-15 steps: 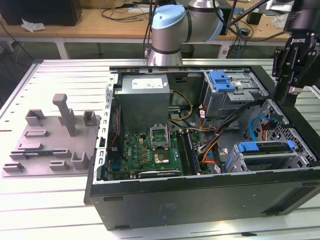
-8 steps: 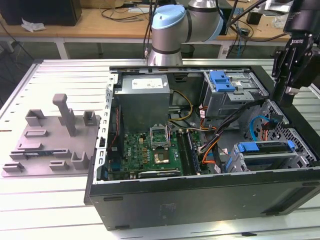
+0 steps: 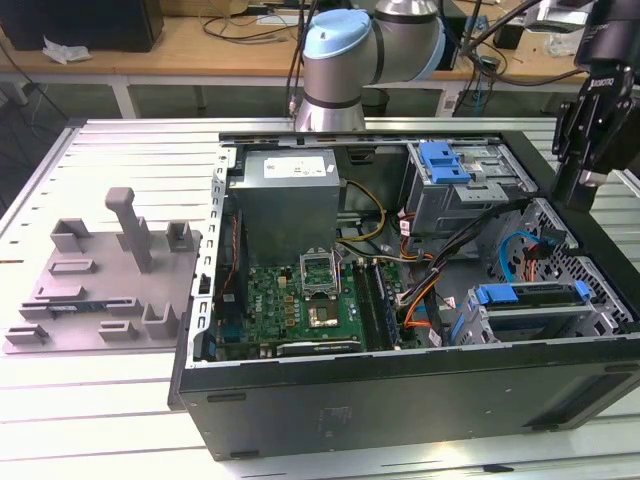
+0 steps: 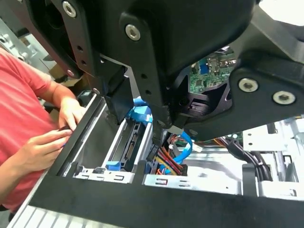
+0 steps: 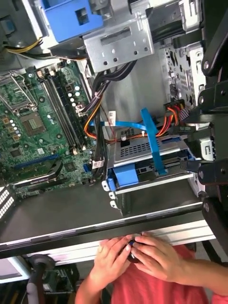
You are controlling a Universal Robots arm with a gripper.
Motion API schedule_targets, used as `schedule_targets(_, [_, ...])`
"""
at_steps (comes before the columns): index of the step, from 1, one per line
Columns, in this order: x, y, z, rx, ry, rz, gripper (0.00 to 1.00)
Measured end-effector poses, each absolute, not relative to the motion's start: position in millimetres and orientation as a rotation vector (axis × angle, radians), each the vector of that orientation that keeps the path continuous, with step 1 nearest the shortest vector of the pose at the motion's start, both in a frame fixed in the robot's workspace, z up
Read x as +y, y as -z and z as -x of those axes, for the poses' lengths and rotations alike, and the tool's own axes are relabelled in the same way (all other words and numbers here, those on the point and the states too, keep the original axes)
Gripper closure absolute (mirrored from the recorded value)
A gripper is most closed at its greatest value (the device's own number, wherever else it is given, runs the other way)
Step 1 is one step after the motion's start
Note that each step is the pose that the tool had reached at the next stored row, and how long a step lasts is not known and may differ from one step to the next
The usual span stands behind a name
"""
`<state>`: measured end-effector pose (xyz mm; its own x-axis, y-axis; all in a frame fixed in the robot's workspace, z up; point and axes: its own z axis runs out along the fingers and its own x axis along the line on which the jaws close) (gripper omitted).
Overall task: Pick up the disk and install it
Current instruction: 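Insert the first disk wire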
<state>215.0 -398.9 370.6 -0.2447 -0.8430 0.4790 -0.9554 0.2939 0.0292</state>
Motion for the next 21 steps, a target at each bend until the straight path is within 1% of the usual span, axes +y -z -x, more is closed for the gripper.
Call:
schedule_targets(2, [-393,-368,-218,-2.157,-0.392,-1.603,0.56])
schedule_targets(7, [-392,-353,-218,-2.156,-0.393,-1.602,0.56])
schedule_targets(12, [-392,-348,-217,-2.157,-0.393,-1.601,0.56])
schedule_targets(14, [-392,-348,-216,-2.156,-0.394,-1.6,0.57])
schedule_targets(15, [-392,-347,-216,-2.156,-0.395,-1.599,0.65])
schedule_targets(21, [-395,-346,-216,-2.156,-0.396,-1.598,0.65])
